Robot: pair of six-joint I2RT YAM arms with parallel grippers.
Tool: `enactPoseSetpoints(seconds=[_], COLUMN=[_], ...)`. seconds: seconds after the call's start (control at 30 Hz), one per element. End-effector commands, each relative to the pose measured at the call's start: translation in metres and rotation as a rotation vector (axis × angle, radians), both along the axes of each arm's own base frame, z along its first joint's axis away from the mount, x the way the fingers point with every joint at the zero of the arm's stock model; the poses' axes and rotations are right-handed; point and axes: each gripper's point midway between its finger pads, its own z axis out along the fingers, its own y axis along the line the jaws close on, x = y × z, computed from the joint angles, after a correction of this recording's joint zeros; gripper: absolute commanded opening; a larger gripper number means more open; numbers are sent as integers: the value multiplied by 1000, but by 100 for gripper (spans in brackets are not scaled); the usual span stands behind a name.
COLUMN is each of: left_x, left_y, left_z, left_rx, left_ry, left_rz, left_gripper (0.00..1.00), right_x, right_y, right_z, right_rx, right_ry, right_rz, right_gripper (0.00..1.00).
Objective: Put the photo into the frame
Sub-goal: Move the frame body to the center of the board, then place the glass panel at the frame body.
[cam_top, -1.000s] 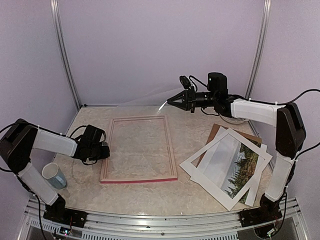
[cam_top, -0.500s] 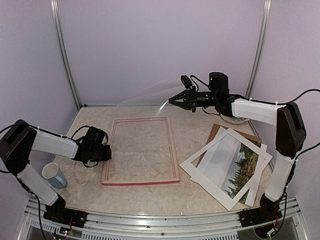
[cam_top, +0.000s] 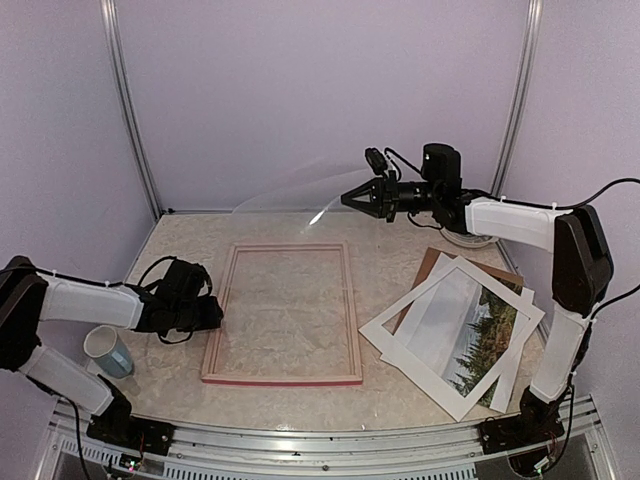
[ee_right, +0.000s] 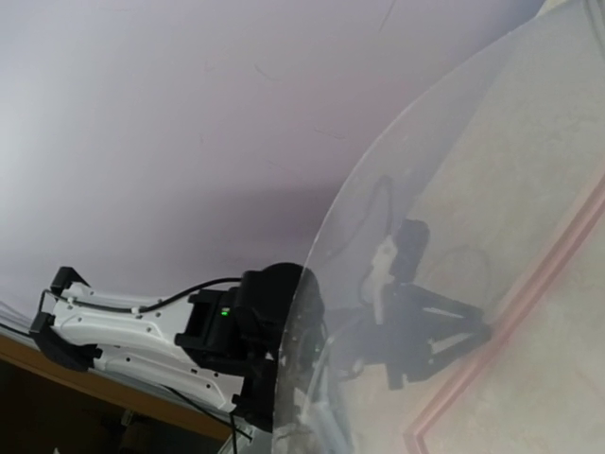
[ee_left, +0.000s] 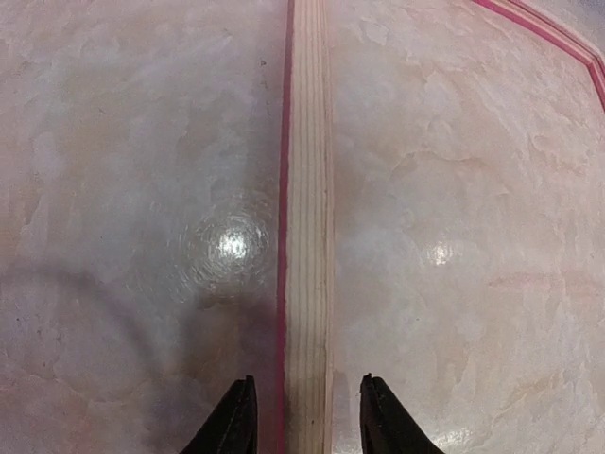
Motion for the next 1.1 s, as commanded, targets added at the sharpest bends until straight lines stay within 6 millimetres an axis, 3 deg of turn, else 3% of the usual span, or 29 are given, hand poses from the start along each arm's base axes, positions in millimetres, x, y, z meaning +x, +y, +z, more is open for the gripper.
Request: enactPoseSetpoints(seconds=[0.0,0.17,0.27,0.3,0.6,0.73,0.87,1.07], left_x=[0,-1,-3,-3,0,4,9,15], left_y=[0,17,36,44,103,112,116,109], left_z=[37,71,76,79,97,105,100,93], left_rx=[-86,-162,-206,-229,-315,-351,-359,-383], left_ry=[-96,-179,-198,-210,-353,-421,-437,-472], left_rz=[31,109,186,215,466,495,516,461], left_gripper=[46,78,97,99,99,99,99,99], right_x=[-3,6,11,13,21,14,-1,-4], right_y=[-4,0,4,5,32,53,77,85], right_z=[29,26,20,18,-9,-29,-58,-124], right_rx=[47,58,66,69,48,52,30,-69], right_ry=[-92,-91,-81,-77,-54,-16,19,87], right_rz=[13,13,15,15,30,67,100,79], right_gripper=[1,1,1,1,1,1,1,1])
